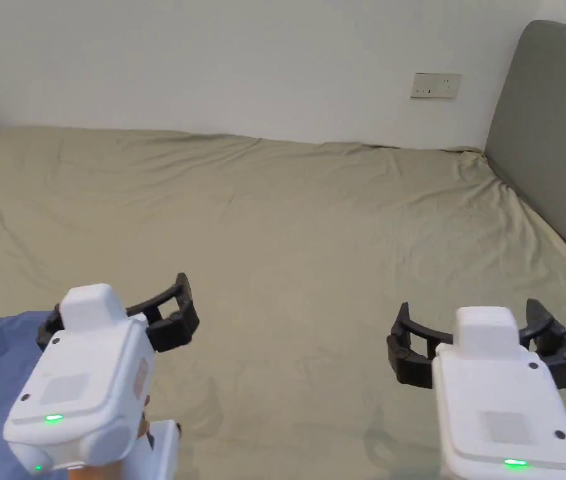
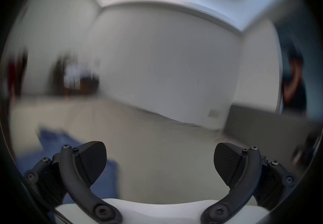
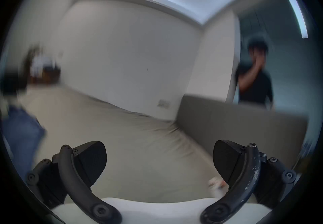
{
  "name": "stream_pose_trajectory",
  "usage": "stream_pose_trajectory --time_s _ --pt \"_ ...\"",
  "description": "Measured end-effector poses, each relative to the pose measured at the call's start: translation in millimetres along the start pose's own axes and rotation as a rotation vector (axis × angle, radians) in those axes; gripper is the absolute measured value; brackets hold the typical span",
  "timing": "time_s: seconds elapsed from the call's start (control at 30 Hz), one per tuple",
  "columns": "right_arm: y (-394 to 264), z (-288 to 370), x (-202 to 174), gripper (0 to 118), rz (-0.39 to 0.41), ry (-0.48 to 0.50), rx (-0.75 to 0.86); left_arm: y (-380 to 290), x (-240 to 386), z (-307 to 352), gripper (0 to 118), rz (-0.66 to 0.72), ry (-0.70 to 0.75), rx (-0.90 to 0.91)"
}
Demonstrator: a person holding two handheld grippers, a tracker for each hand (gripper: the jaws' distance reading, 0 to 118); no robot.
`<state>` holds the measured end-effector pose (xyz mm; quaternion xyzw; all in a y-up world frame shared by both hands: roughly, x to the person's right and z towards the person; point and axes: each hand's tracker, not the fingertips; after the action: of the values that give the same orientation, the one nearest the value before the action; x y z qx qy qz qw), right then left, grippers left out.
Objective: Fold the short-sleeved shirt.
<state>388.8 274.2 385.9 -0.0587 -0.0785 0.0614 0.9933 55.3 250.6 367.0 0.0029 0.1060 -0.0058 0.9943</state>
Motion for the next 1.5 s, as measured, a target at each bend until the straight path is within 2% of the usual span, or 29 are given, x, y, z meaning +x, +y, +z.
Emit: stream_pose_trajectory --time_s 0.03,0.07,0.13,0.27,0.47,1.5 --pt "-2.3 -1.5 5.4 118 -0.075 0.012 -0.024 -4.5 5.5 1.2 118 -0.090 0.013 0.029" --pt "-3.9 -2.9 8.0 118 -0.114 0.017 -0.032 -8.6 9.9 3.0 118 -0.167 0.013 0.061" --pt "-6.8 -3.7 10.5 118 -0.101 0.021 -0.021 -14.0 10.4 4.8 118 -0.229 -0.009 0.076" --pt "-3.7 0.7 3.8 118 -0.042 0.009 -0.007 -15.7 8.8 3.7 118 -0.196 -0.048 0.045" --pt "-2.9 1.0 0.8 118 -0.015 0.012 -0.001 -13.5 7.7 4.0 118 -0.156 -0.058 0.051" --pt "0.1 6.1 0.8 118 0.006 0.027 0.008 -7.1 4.5 7.7 118 -0.112 -0.046 0.058"
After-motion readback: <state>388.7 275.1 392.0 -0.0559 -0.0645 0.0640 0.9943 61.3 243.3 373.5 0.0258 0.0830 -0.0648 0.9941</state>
